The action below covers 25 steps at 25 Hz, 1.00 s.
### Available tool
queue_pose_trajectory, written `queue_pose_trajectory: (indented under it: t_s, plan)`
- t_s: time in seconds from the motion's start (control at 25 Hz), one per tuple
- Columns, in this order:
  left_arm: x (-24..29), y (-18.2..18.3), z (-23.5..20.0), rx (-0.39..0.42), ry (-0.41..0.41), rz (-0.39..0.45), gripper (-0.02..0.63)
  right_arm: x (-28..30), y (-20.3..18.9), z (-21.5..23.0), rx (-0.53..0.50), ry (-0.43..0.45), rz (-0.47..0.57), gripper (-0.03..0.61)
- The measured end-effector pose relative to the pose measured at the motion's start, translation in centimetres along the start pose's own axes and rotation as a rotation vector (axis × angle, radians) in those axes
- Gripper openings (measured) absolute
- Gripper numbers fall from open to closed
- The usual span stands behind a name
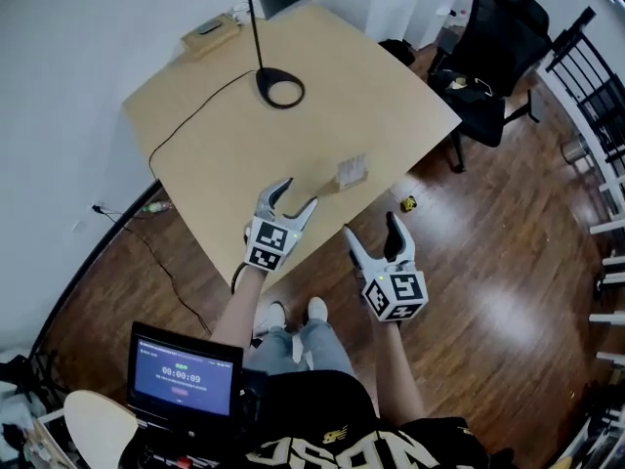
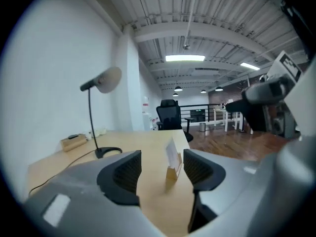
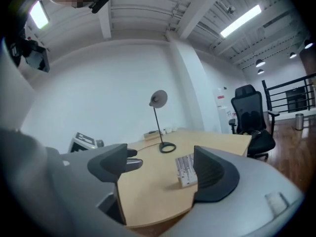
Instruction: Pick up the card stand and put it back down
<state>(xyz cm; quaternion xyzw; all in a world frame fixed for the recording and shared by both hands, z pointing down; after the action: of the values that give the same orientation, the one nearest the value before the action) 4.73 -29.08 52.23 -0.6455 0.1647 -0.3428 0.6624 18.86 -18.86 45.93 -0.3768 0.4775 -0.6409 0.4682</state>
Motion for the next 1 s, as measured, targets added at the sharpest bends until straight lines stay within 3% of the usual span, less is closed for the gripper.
queue_pose_trajectory:
  t_s: [0.32,0.52,0.72,0.84,1.0]
  plan:
    - [-22.3,8.5,1.6,-0.015,0.258,0.202,0.284,-3.3,5.0,-12.6,-0.100,0.149,0.115,0.419]
    - [-31.6,10.6,6.3,-0.031,0.250,0.319,0.285,-11.2,4.1,-20.2,-0.154,0.177,0.114,0.419]
    - [-39.4,10.4,8.1,-0.038,0.255,0.358,0.285,-17.2,2.9,-27.5,-0.257,0.164,0.098,0.380]
    - [-41.7,9.1,9.2,-0.058,0.265,0.337,0.285,-19.3,1.7,-29.5,-0.311,0.148,0.065,0.360]
    - [-41.5,8.8,11.8,-0.053,0.270,0.323,0.285,-21.5,2.4,-28.6,-0.319,0.133,0.092,0.360]
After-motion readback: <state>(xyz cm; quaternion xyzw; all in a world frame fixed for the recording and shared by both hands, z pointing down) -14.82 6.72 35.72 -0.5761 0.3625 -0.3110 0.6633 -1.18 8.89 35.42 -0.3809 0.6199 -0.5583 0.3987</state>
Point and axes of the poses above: the fingertips, and each gripper's own axes: x forward along the fingers, z to its right, y out of its top, the point moved 3 cm from there along -x, backward along the fingers, and after that the axes turned 8 degrees about z, right-handed, at the moved point
